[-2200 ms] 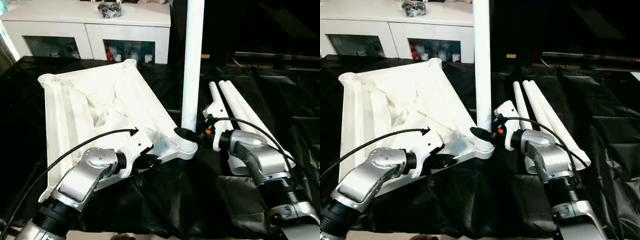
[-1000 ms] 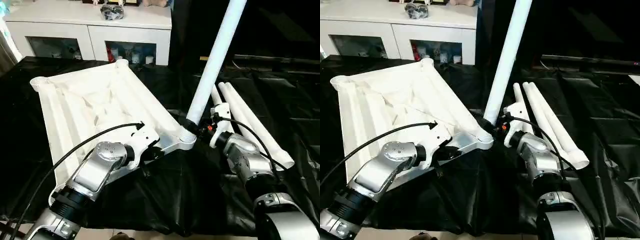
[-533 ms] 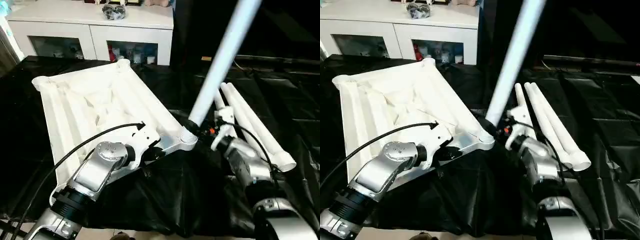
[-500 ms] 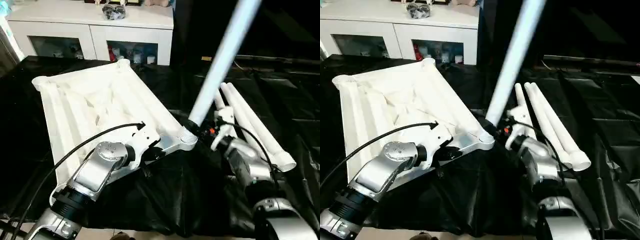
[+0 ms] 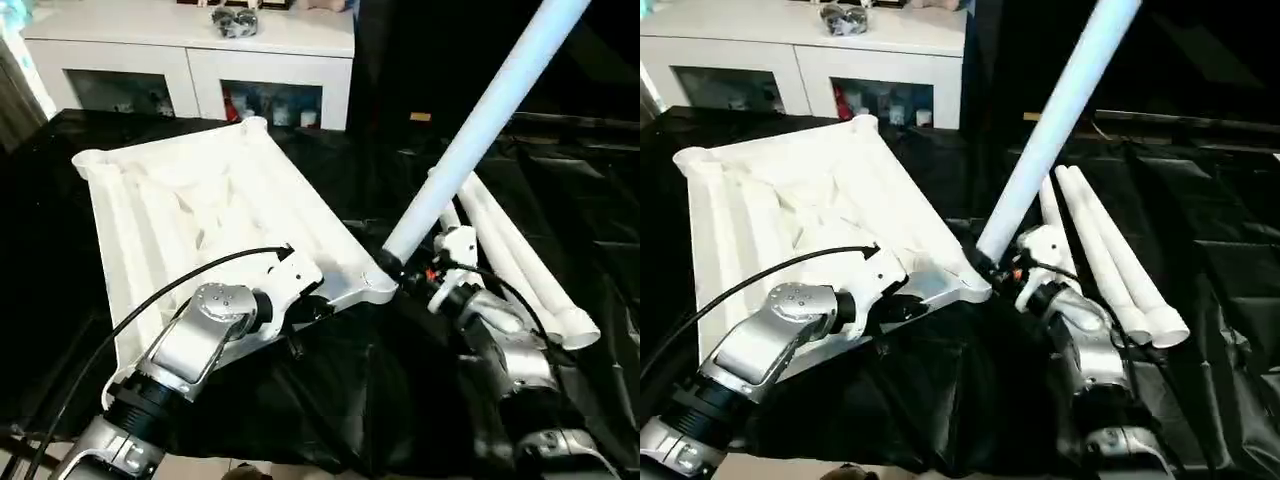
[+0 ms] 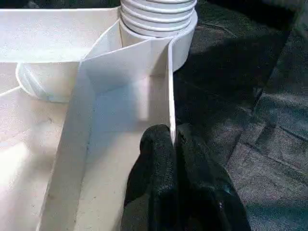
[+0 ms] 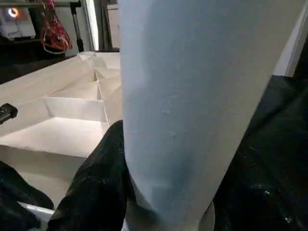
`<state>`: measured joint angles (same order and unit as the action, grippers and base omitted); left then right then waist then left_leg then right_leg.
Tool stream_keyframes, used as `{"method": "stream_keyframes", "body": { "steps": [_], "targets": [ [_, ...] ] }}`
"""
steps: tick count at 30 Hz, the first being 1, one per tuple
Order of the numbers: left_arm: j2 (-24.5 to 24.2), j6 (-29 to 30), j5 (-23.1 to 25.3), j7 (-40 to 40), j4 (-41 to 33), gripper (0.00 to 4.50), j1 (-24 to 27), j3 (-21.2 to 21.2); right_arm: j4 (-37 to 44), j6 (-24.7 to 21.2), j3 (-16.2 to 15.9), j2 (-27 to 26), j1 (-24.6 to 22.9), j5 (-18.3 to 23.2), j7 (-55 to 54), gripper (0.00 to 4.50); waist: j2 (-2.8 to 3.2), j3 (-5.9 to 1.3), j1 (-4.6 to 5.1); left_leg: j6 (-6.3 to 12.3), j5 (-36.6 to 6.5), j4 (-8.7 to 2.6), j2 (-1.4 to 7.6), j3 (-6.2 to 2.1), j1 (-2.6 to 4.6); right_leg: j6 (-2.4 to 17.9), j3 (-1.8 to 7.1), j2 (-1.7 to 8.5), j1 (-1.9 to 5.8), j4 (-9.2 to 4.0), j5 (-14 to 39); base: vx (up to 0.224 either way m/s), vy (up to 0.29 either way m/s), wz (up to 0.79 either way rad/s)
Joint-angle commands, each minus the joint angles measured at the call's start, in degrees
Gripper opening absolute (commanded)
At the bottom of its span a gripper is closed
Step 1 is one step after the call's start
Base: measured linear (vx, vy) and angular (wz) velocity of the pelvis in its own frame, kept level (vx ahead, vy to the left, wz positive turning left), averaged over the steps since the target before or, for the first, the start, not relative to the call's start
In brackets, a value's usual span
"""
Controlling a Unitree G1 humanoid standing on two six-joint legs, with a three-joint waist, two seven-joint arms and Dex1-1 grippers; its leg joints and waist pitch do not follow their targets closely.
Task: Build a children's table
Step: Insert table leg to table base
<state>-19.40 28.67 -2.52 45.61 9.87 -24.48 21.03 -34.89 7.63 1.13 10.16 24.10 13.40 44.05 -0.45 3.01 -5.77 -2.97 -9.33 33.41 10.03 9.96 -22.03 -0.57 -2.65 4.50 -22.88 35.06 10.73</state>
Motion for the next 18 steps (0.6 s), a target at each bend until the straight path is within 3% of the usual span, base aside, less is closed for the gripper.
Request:
{"method": "stream_keyframes", "body": {
  "steps": [1,4,7,8,10,11,18],
  "targets": [
    [-0.13,-2.23,-0.26,0.41,-1.05,0.00,-0.16,-0.60,-0.27,-3.57,-2.39,0.84,-1.17,-2.02,0.76,1.90,-0.77,-2.84,0.12,0.06,-22.39,-4.81,2.84,-1.28,1.23,6.81,2.23,4.11,0.94,-6.30,30.61,0.000,0.000,0.00],
    [-0.89,-2.67,-0.43,2.01,-2.12,0.00,0.30,0.13,-2.30,-4.89,-4.65,1.27,1.10,-3.76,2.08,1.90,-1.10,-2.86,0.18,0.12,-21.85,-4.81,2.88,-1.22,1.16,6.98,2.22,4.15,0.92,-6.27,29.99,0.000,0.000,0.00],
    [-1.07,-2.67,-0.49,2.42,-2.42,0.00,0.43,0.30,-2.58,-5.36,-5.16,1.40,1.52,-4.16,2.34,1.90,-0.91,-2.84,0.46,-0.07,-22.12,-4.80,2.87,-1.29,1.05,6.99,2.21,4.24,0.94,-6.25,30.71,0.000,0.000,0.00],
    [-1.83,-2.93,-0.56,3.76,-3.37,0.00,0.68,0.90,-4.41,-6.06,-6.34,1.63,3.15,-5.38,3.43,1.90,-1.35,-2.85,0.60,0.01,-22.00,-4.80,2.90,-1.29,1.05,7.12,2.18,4.23,0.94,-6.23,30.47,0.000,0.000,0.00],
    [-2.27,-3.08,-0.59,4.48,-3.92,0.00,0.78,1.20,-5.59,-6.31,-6.85,1.71,4.13,-5.96,4.15,1.90,-1.16,-2.85,0.74,-0.21,-22.37,-4.83,2.92,-1.36,1.00,7.46,2.16,4.24,0.92,-6.13,30.33,0.000,0.000,0.00],
    [-2.51,-3.02,-0.62,4.87,-4.29,0.00,0.83,1.36,-6.12,-6.72,-7.19,1.82,4.68,-6.11,4.89,1.90,-1.44,-2.86,0.79,-0.25,-22.32,-4.91,2.97,-1.32,1.01,7.38,2.16,4.18,0.94,-6.17,30.00,0.000,0.000,0.00],
    [-5.86,-5.82,-1.43,10.61,-7.35,0.00,0.97,2.73,-9.04,-8.89,-10.10,4.14,6.24,-6.06,14.77,1.90,-1.93,-3.09,0.66,-0.79,-22.70,-5.09,3.21,-1.24,1.29,9.59,2.28,3.85,1.07,-5.34,22.35,0.000,0.000,0.00]
  ]
}}
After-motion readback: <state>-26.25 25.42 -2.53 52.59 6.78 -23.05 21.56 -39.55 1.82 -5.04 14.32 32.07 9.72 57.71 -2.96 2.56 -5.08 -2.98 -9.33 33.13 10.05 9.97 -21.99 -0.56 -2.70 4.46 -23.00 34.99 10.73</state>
